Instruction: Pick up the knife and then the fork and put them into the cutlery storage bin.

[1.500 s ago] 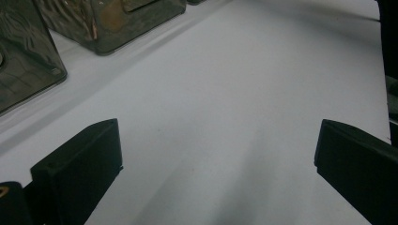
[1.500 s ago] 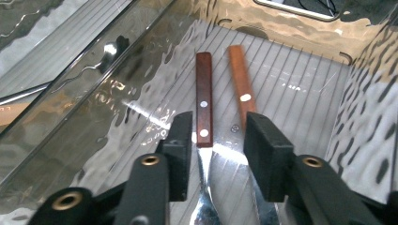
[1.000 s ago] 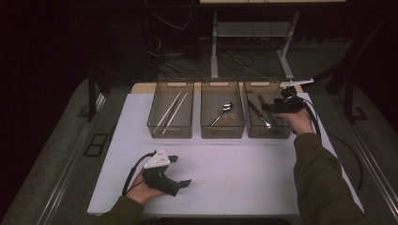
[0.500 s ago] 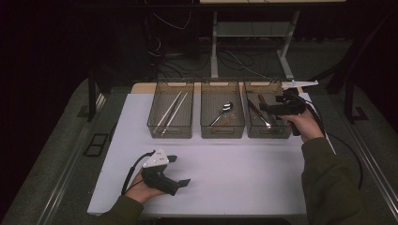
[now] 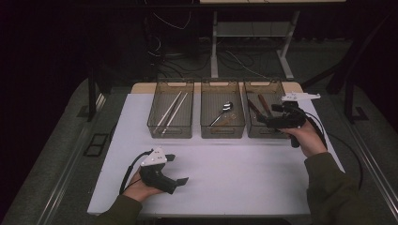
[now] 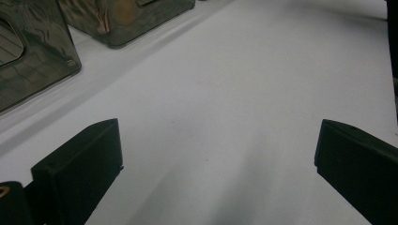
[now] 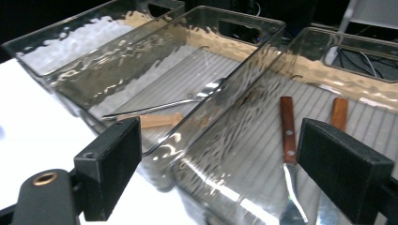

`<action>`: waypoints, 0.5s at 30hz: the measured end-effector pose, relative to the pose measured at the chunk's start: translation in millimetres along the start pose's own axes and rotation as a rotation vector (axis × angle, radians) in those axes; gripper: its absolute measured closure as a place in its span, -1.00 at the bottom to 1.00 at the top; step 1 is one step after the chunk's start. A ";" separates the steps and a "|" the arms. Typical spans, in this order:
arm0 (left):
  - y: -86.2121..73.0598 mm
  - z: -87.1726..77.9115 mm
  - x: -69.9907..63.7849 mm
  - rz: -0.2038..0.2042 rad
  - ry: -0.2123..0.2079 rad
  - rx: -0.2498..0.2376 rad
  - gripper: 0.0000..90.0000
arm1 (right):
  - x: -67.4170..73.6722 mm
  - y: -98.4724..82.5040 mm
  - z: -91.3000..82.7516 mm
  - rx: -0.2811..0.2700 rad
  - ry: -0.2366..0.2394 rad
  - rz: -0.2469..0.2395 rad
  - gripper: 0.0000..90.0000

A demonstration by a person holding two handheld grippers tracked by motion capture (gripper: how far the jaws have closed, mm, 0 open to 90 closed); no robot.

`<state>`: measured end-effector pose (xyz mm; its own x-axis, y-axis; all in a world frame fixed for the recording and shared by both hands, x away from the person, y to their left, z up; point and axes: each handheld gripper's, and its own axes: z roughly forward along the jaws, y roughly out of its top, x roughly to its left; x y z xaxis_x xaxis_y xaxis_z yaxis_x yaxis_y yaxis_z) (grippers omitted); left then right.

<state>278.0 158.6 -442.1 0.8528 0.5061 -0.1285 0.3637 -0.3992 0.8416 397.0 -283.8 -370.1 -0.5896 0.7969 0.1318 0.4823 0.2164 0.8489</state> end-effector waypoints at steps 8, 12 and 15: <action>-0.3 -1.0 -1.4 -0.001 -0.005 0.002 -1.00 | 13.1 -16.8 -11.6 -0.017 0.018 -0.018 -0.67; -0.7 -2.4 -0.8 -0.008 -0.006 0.002 -0.99 | 20.4 -27.5 -17.8 -0.022 0.031 -0.031 -0.67; -0.7 -2.2 -1.0 -0.010 -0.008 0.003 -0.99 | 26.5 -37.7 -23.0 -0.031 0.038 -0.040 -0.67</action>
<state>276.1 160.0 -441.4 0.8523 0.5037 -0.1409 0.3731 -0.3967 0.8387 348.3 -283.7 -386.8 -0.6328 0.7655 0.1165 0.4376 0.2294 0.8694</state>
